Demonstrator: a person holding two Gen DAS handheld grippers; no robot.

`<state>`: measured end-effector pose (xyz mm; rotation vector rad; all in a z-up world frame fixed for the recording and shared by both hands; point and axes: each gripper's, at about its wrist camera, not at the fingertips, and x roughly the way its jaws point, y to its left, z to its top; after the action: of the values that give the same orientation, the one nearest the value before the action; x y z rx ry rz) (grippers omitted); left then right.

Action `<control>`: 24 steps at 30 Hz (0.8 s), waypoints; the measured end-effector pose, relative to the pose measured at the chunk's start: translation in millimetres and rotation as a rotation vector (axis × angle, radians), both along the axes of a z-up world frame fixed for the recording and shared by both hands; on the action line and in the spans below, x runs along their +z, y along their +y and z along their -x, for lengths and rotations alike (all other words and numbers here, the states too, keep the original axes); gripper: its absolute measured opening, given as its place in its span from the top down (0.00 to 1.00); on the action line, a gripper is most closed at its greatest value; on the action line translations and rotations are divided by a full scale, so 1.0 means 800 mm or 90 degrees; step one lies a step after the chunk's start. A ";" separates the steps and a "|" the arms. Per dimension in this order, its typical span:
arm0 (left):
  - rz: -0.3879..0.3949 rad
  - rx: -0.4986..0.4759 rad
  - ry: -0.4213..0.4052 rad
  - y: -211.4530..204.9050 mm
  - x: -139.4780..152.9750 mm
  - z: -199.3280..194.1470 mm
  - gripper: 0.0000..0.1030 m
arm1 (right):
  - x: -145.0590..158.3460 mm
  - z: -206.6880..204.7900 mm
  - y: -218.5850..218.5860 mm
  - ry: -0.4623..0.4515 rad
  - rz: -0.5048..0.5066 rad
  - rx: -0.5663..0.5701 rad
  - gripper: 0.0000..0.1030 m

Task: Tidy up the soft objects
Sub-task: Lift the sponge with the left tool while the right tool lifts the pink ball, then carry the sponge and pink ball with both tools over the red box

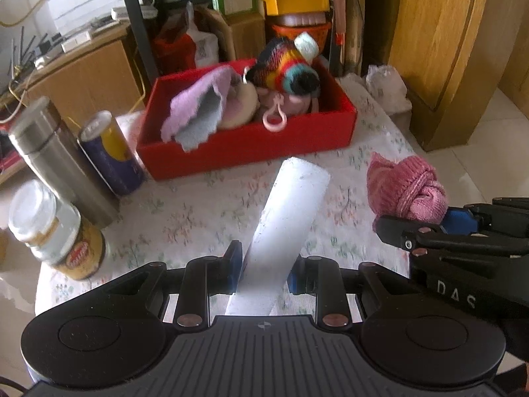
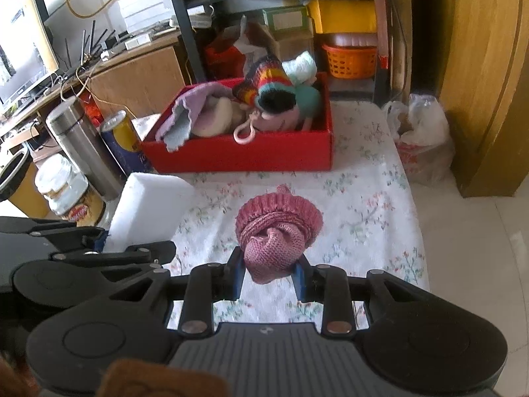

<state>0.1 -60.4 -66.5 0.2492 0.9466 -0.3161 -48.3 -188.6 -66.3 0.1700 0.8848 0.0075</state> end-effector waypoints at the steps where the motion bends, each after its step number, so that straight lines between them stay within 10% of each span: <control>1: 0.005 0.005 -0.007 0.001 0.005 -0.004 0.74 | 0.005 -0.004 -0.001 -0.009 0.000 -0.002 0.98; 14: 0.067 0.090 -0.075 0.010 0.068 -0.135 0.72 | 0.051 -0.131 -0.011 -0.075 -0.030 -0.024 0.98; 24: 0.082 0.135 -0.048 0.010 0.041 -0.246 0.70 | 0.026 -0.253 -0.009 -0.074 -0.045 -0.012 0.98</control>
<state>196.8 -52.6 -34.0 0.0419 0.8660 -0.1707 153.8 -195.7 -45.2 0.2409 0.7671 0.0311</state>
